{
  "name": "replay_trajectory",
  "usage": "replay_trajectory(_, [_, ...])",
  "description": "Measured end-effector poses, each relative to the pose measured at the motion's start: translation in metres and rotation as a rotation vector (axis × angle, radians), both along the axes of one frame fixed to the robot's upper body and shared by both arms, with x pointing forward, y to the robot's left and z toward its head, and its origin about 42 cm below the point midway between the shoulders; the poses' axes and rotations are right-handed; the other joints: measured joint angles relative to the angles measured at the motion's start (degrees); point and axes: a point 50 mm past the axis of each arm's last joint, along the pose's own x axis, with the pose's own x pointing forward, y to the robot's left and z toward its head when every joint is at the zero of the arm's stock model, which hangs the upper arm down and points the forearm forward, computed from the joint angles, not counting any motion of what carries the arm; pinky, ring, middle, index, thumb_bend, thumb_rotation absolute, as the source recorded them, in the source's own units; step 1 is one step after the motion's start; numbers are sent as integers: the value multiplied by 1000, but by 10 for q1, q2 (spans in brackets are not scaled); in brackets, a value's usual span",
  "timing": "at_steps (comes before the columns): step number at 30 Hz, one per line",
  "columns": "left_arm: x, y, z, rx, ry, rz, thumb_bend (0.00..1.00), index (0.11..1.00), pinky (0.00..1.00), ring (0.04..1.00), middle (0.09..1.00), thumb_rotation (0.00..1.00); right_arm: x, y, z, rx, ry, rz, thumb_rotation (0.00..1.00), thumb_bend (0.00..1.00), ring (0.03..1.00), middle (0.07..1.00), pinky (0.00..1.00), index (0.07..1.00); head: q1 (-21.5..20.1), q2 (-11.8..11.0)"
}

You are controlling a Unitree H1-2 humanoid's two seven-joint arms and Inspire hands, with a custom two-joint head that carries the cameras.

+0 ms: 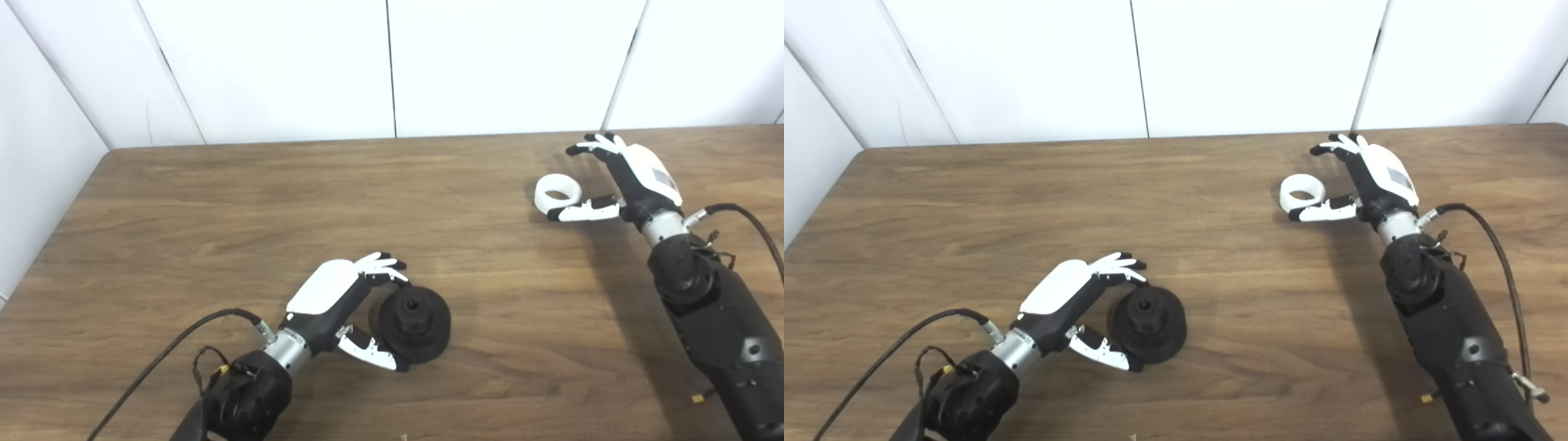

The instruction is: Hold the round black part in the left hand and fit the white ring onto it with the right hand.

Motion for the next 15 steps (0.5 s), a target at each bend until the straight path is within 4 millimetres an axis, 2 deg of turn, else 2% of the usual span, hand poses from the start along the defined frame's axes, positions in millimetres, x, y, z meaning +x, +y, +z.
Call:
replay_trajectory(10, [1, -2, -2, -9, 3, 3, 784, 625, 847, 944, 879, 236, 8, 3, 0, -35, 32, 17, 335, 1000, 1000, 922, 1000, 775, 1, 0])
replay_trajectory(15, [1, -3, -1, -6, -6, 7, 780, 624, 837, 944, 879, 245, 11, 2, -7, -49, 65, 11, 319, 1000, 993, 909, 1000, 748, 1, 2])
